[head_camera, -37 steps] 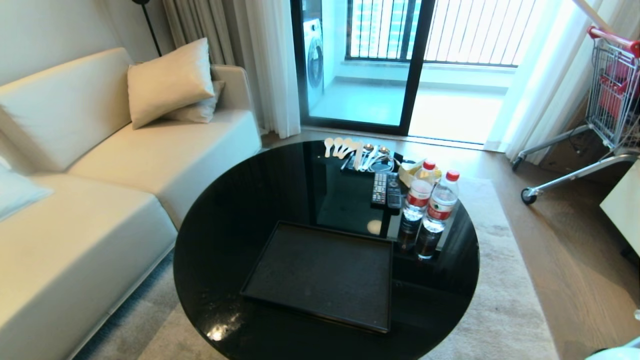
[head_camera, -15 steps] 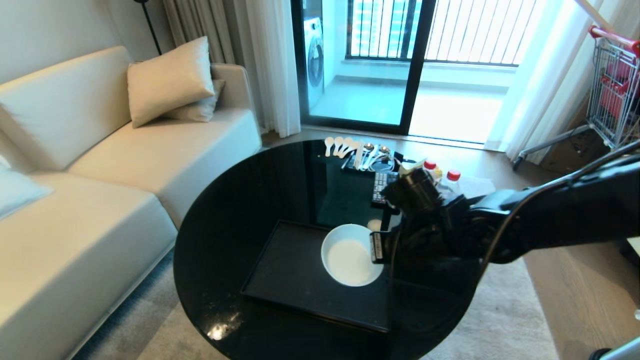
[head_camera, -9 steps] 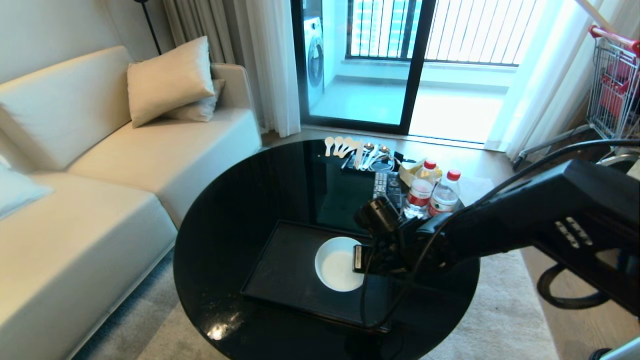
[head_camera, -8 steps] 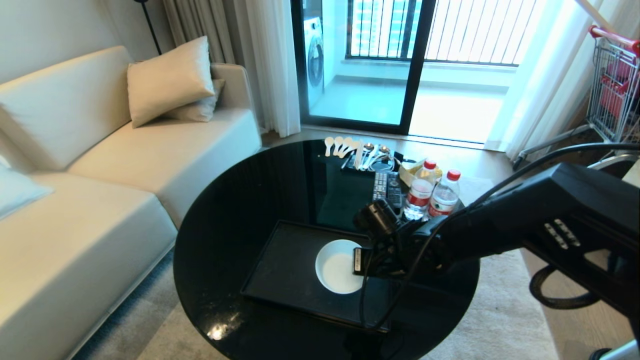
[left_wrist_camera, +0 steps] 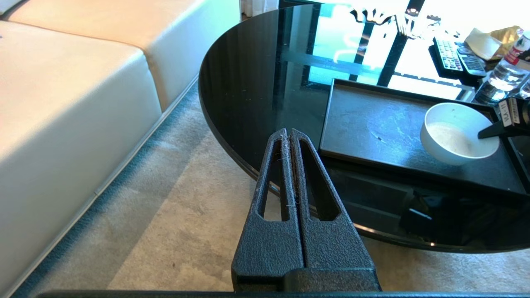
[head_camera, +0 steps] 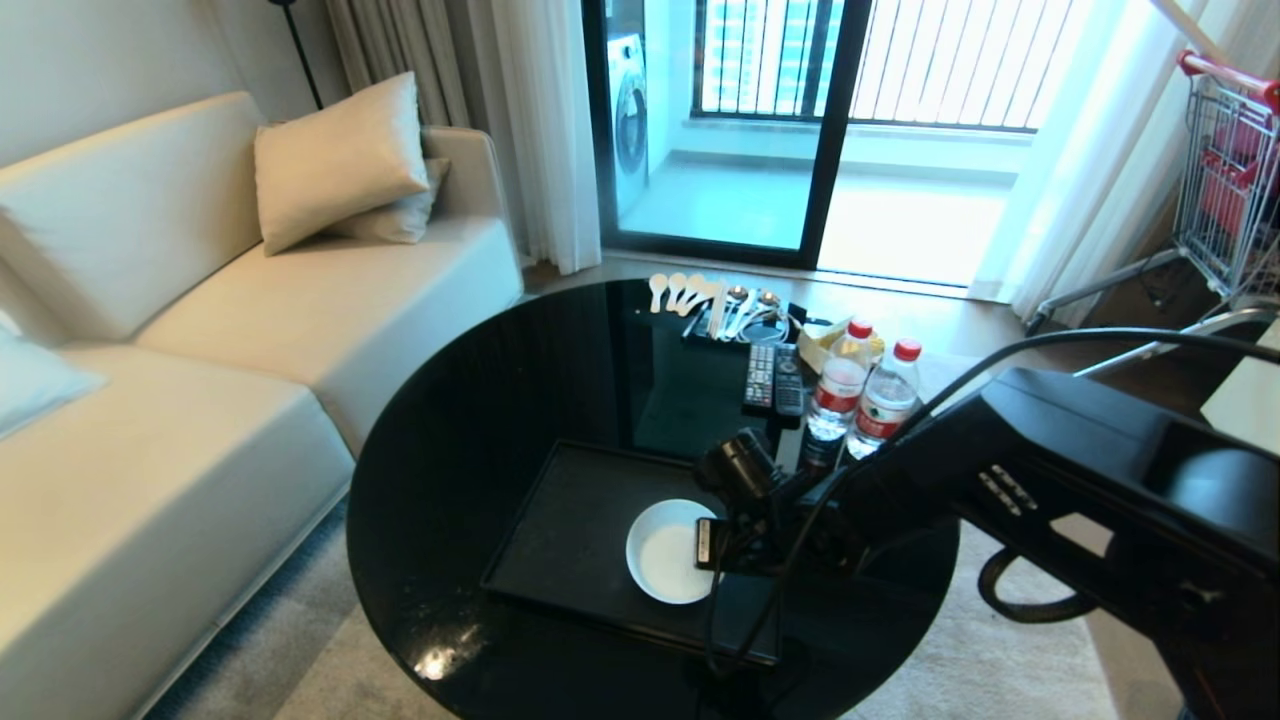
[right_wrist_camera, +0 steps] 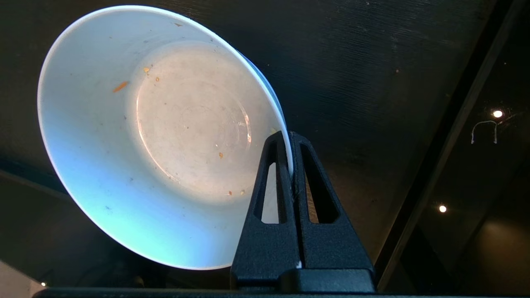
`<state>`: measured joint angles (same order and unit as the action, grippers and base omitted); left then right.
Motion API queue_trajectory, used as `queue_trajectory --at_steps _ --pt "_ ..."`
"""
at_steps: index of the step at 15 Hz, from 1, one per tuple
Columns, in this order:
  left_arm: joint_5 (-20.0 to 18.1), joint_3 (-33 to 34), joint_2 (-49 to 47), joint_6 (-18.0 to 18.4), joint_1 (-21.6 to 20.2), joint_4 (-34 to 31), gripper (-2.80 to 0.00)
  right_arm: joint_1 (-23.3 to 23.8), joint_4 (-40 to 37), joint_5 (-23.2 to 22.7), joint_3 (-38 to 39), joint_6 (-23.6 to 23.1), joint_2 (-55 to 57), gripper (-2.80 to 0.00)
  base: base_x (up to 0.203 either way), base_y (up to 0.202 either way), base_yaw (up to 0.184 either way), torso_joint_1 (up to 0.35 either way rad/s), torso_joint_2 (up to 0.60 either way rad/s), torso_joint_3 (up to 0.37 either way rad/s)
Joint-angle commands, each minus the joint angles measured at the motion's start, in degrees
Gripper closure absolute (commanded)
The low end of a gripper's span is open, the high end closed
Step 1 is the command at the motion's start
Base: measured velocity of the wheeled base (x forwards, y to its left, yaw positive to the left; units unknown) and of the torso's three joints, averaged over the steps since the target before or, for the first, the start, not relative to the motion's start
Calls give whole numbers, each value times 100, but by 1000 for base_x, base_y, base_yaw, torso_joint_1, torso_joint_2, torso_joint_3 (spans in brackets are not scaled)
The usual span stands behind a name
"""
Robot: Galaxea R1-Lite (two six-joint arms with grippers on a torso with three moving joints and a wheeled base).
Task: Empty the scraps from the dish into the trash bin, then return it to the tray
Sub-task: Put the bowl back to the table
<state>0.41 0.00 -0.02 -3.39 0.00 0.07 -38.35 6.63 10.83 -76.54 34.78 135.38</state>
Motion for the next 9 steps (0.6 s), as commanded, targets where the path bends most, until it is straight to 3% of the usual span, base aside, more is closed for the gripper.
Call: queue_trajectory --at_steps 1,5,6,7,9 --pt "2 0 2 -4 0 1 0 111 -4 7 -79 20 119 0 0 0 0 0 0 0" --pt "2 0 2 -4 0 1 0 284 -13 -10 -72 38 111 0 0 0 0 0 0 0" --pt "2 0 2 -4 0 1 0 301 -21 -10 -72 38 111 -236 0 0 0 0 0 0" --pt "2 0 2 -4 0 1 0 319 -13 -10 -72 46 111 -280 0 0 0 0 0 0" --pt "2 0 2 -4 0 1 0 328 -4 -10 -72 46 129 -280 0 0 0 0 0 0"
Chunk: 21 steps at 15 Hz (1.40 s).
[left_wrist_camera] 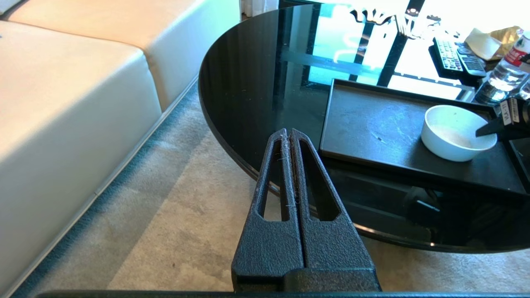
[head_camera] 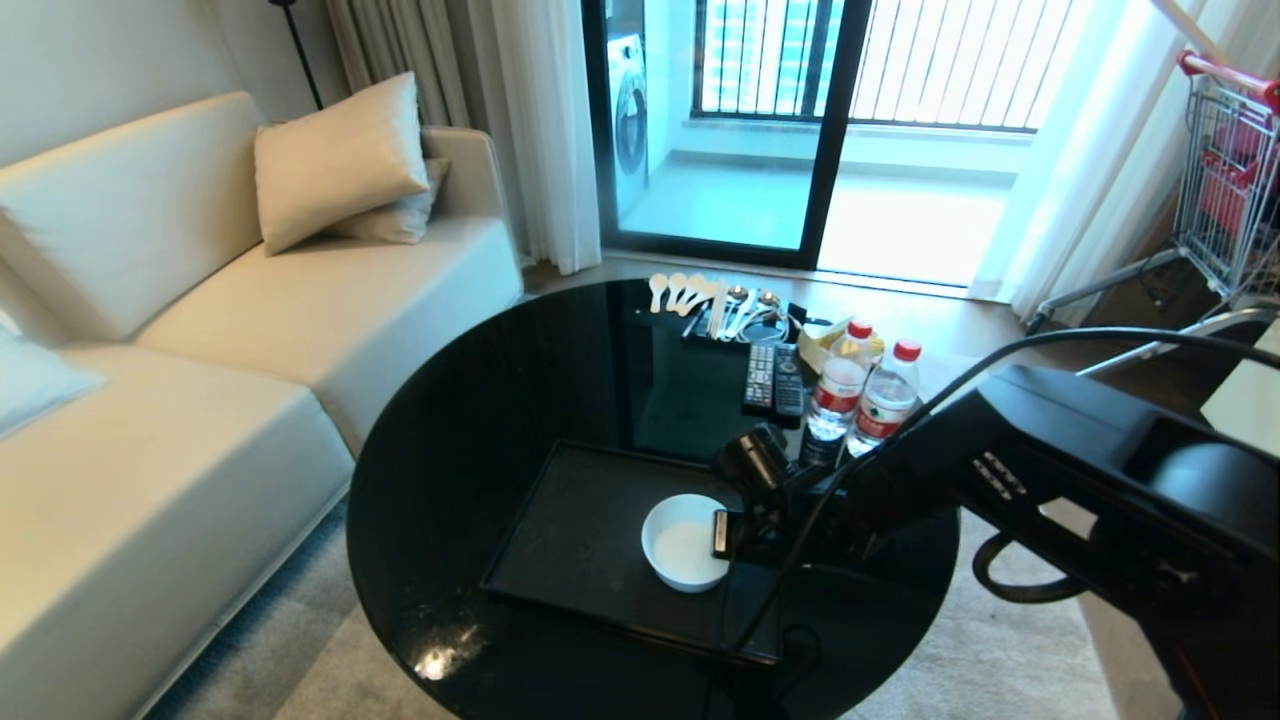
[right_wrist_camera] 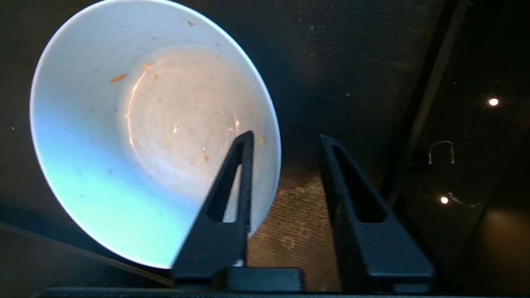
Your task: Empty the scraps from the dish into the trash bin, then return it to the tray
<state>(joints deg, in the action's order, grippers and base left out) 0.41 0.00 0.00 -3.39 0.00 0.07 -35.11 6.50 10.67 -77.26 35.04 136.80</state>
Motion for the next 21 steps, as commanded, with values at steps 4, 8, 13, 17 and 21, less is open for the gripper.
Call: queue_trajectory --at_steps 4,8,13,17,21 --pt "2 0 0 -4 0 1 0 4 27 5 -6 21 -56 -280 0 0 0 0 0 0" --pt "2 0 0 -4 0 1 0 1 -12 14 61 5 -567 -280 0 0 0 0 0 0" --pt "2 0 0 -4 0 1 0 -10 3 115 491 -55 -1757 -280 0 0 0 0 0 0" --pt "2 0 0 -4 0 1 0 -23 44 398 1200 -66 -2816 -280 0 0 0 0 0 0" --pt "2 0 0 -4 0 1 0 -57 384 426 2398 -276 -3813 0 0 0 0 0 0 0"
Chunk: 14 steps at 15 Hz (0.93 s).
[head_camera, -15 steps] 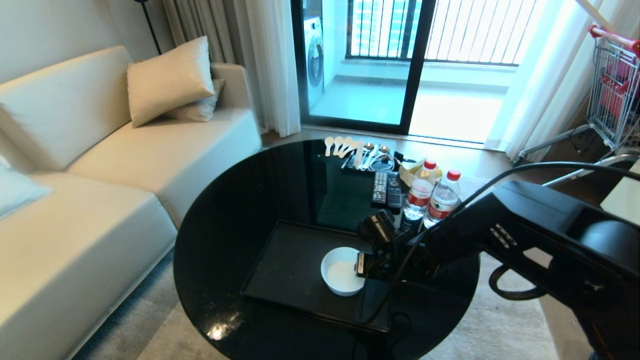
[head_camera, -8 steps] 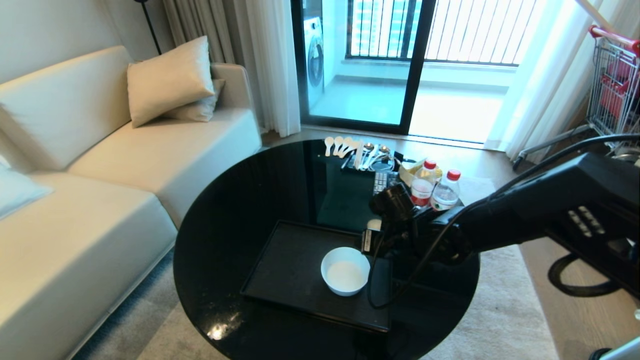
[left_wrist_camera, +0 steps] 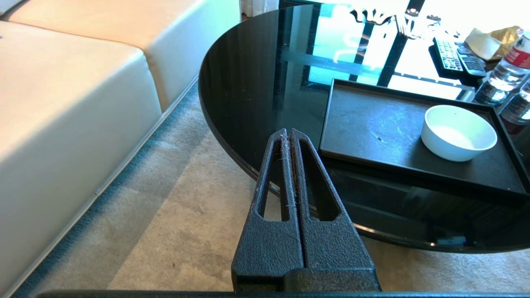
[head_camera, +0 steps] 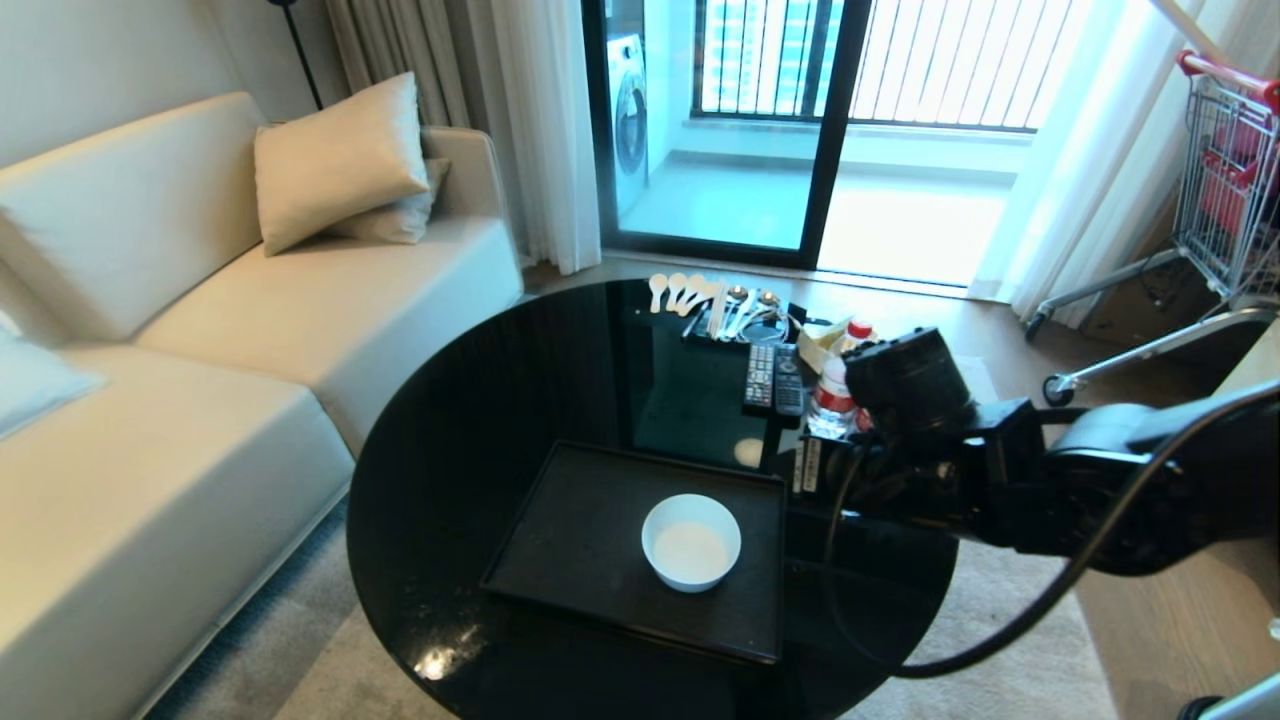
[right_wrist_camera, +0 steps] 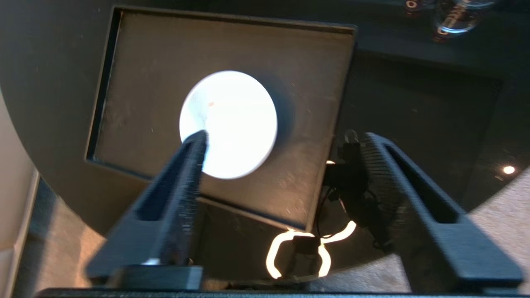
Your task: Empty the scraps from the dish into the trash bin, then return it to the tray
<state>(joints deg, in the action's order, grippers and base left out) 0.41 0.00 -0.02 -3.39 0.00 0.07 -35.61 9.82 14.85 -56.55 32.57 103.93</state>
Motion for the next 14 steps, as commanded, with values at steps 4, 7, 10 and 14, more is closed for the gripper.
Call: queue_trajectory --at_steps 4,7,10,14 --pt "2 0 2 -4 0 1 0 31 468 11 1192 -444 -1280 0 0 0 0 0 0 0" --pt "2 0 2 -4 0 1 0 291 504 124 1810 -591 -1902 0 0 0 0 0 0 0" --pt "2 0 2 -4 0 1 0 1106 801 232 2488 -610 -2608 0 0 0 0 0 0 0" --pt "2 0 2 -4 0 1 0 2458 2586 357 3911 -979 -3578 0 0 0 0 0 0 0"
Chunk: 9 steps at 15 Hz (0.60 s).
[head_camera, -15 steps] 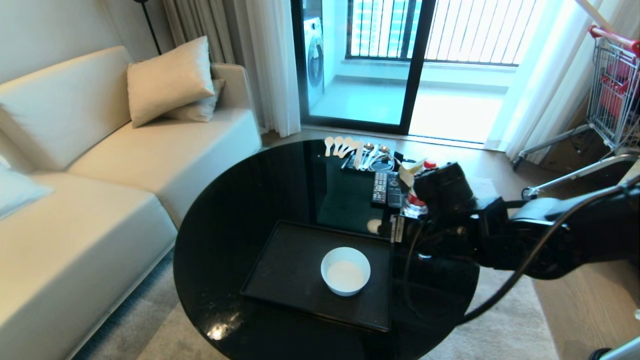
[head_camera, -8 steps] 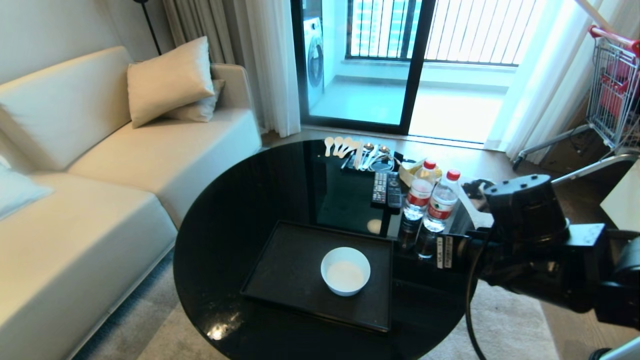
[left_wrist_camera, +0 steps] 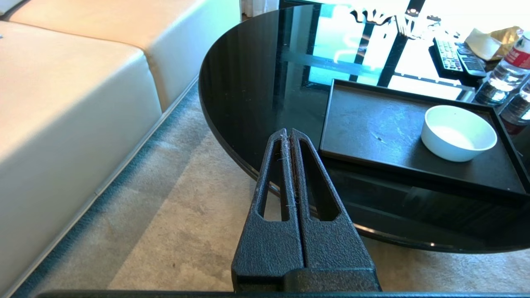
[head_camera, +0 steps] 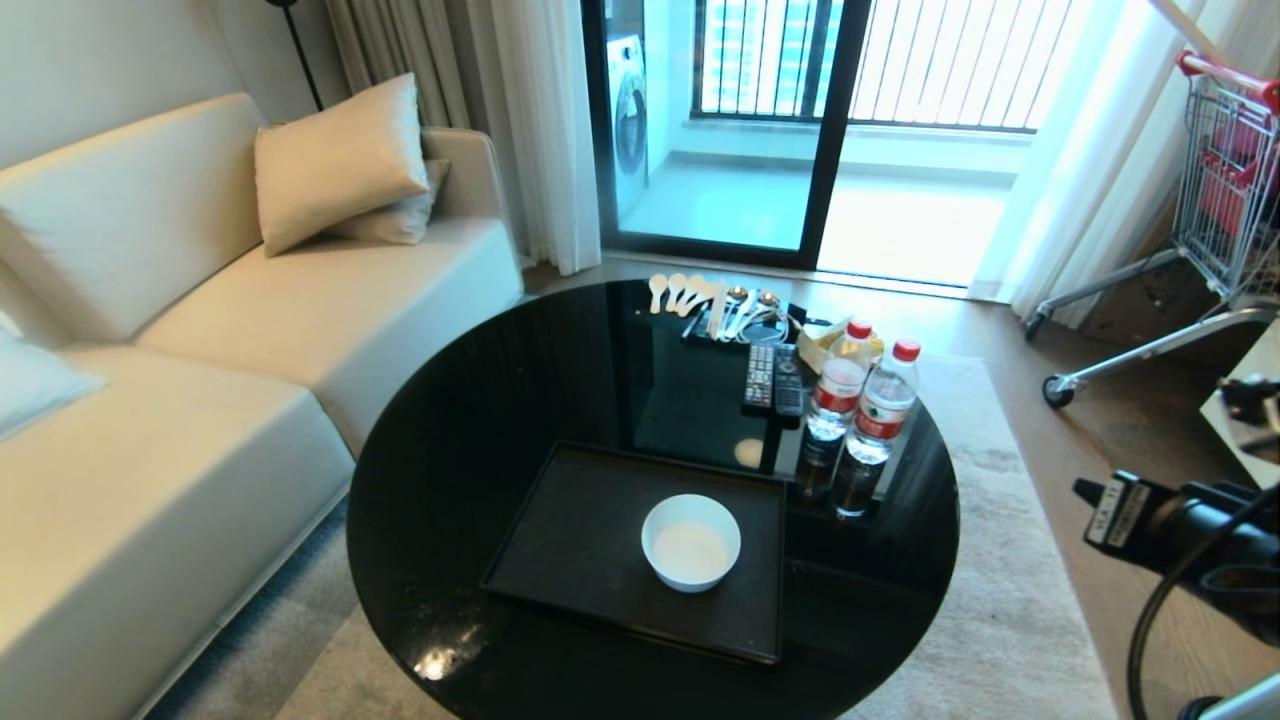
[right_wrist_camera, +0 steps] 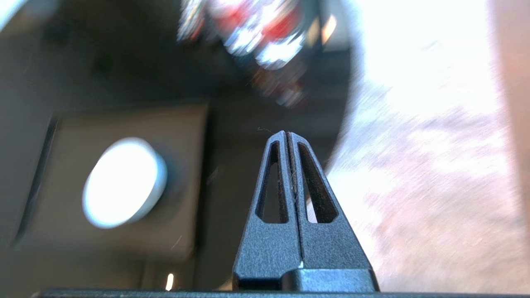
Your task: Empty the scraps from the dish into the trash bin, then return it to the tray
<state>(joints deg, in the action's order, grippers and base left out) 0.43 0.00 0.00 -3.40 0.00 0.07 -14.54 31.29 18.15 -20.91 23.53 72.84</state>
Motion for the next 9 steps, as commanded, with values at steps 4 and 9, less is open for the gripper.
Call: queue_trajectory --at_steps 4,9 --pt "1 0 0 -3 0 1 0 845 1336 278 1471 -817 -1623 0 0 0 0 0 0 0" --pt "1 0 0 -3 0 1 0 915 261 263 1994 -1988 -4194 0 0 0 0 0 0 0"
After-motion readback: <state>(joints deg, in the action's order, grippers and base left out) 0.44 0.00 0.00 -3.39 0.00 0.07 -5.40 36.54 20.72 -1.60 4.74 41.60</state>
